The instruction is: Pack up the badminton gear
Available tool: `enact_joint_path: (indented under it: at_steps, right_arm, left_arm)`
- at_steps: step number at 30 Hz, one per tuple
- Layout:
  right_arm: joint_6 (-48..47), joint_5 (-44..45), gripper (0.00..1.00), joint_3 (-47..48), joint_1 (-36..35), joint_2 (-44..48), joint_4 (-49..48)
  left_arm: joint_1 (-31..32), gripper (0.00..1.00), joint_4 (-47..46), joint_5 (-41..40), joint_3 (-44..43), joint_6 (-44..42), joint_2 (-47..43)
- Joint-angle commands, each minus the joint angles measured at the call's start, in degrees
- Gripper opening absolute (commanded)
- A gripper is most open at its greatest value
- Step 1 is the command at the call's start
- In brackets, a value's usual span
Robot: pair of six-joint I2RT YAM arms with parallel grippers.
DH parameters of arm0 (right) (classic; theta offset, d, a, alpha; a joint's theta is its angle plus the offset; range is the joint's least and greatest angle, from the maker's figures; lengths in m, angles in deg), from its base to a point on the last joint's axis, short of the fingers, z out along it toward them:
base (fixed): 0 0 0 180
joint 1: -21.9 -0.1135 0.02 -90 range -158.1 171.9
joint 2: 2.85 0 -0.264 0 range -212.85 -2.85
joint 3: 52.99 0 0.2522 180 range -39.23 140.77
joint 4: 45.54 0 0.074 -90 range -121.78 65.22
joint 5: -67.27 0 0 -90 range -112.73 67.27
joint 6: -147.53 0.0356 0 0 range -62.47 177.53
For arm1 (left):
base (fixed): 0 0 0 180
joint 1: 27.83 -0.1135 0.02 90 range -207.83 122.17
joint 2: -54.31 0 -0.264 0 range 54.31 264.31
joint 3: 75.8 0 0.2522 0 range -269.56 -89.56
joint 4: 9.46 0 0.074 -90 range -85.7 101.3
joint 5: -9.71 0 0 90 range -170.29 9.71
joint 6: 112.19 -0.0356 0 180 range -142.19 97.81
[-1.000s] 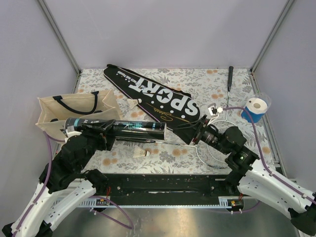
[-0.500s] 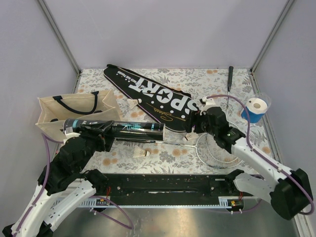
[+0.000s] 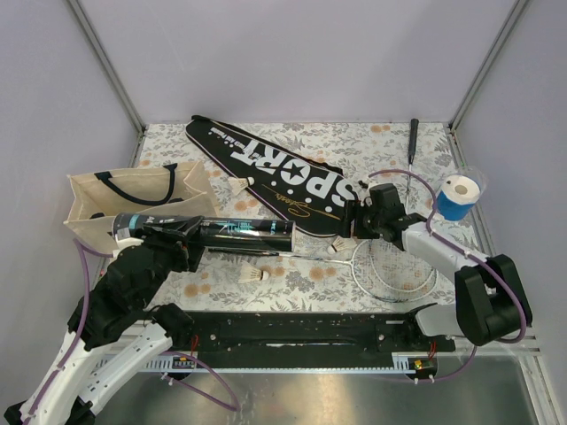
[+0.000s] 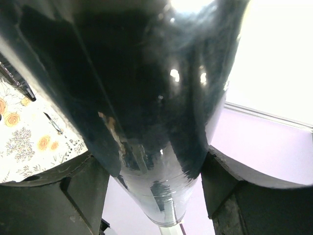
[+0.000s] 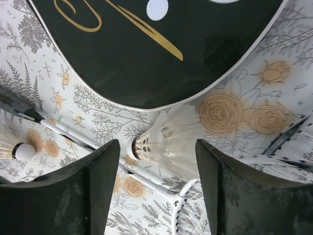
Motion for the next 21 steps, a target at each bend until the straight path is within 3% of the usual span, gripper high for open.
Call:
enact_joint_path:
  at_steps: [1, 5, 7, 13, 17, 21]
  right_arm:
    - [-1.60, -6.81, 0.67, 1.57, 0.74, -2.17, -2.43]
    - [-1.43, -7.26, 0.50, 0.60, 0.74, -2.35, -2.96]
    - [-1.43, -7.43, 0.34, 0.08, 0.74, -1.47, -3.05]
    - [-1.08, -6.47, 0.00, -1.85, 0.74, 7.39, -3.31]
    - [1.11, -6.38, 0.00, -3.35, 0.74, 15.13, -4.46]
    - [5.50, -11.72, 0.00, -4.14, 0.74, 22.68, -8.56]
  left_arm:
    - [0.12, 0.26, -3.05, -1.35, -1.62, -0.57, -0.51]
    - [0.03, 0.26, -3.05, -1.53, -1.62, -0.40, -0.15]
    - [0.12, 0.26, -3.05, -1.62, -1.80, -0.48, 0.11]
    - [0.12, 0.26, -3.05, -0.92, -1.53, -0.22, 0.55]
    - [0.12, 0.26, -3.14, -0.39, -1.27, 0.13, 0.81]
    - [0.12, 0.27, -2.96, -0.56, -1.09, 1.27, 0.81]
